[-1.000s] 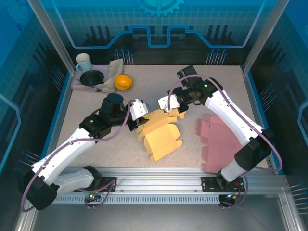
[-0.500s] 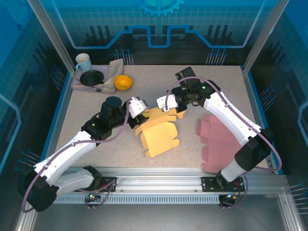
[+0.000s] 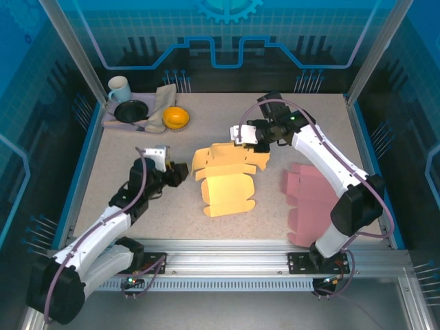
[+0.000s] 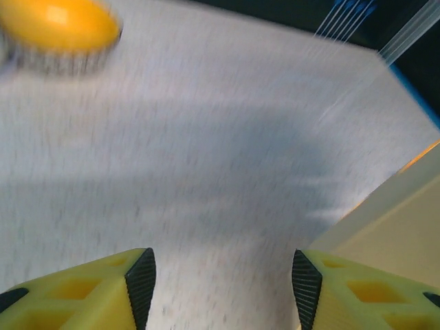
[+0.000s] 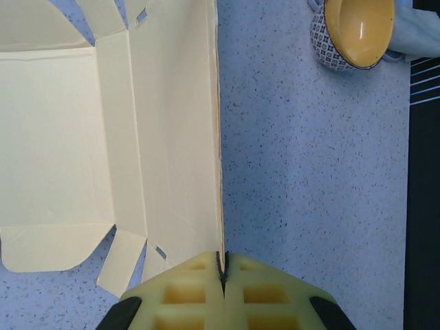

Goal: Fold the paper box

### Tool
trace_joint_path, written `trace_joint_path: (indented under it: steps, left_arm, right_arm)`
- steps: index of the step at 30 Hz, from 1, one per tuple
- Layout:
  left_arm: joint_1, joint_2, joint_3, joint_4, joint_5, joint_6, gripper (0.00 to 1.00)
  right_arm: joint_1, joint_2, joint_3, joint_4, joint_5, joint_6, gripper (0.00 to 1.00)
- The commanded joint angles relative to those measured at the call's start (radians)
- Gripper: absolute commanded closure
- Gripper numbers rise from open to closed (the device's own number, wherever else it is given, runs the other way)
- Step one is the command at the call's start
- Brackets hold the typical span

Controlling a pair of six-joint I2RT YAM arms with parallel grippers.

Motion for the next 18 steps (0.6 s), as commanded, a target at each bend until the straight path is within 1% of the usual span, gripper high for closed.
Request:
trace_joint_path:
  steps: [1,5,9,11,13,15,18]
  left_arm:
    - [0.002,-0.014,-0.066,0.102,-0.034,-0.083,0.41]
    - [0.002,0.051,-0.07,0.162,0.019,-0.076,0.41]
    - [0.002,0.054,-0.054,0.225,0.042,-0.015,0.4]
    - [0.001,0.06,-0.057,0.276,0.102,-0.013,0.4]
    - [-0.002,0.082,-0.051,0.331,0.213,-0.021,0.39]
    - [-0.014,0.101,-0.041,0.356,0.295,-0.016,0.38]
    - [-0.041,0.116,-0.031,0.362,0.329,-0.006,0.38]
  right_arm:
    - [-0.042,-0.047,0.008,0.015,-0.133,0.018,1.0]
    - [-0.053,-0.074,-0.018,0.01,-0.185,-0.004,1.0]
    - [-0.052,-0.08,-0.038,-0.014,-0.218,-0.028,1.0]
    - [-0.053,-0.086,-0.043,-0.012,-0.236,-0.02,1.0]
    - [-0.052,-0.088,-0.043,-0.007,-0.25,-0.01,1.0]
    - [-0.053,-0.083,-0.038,-0.006,-0.25,-0.004,1.0]
    - [-0.052,-0.074,-0.026,-0.011,-0.248,0.004,1.0]
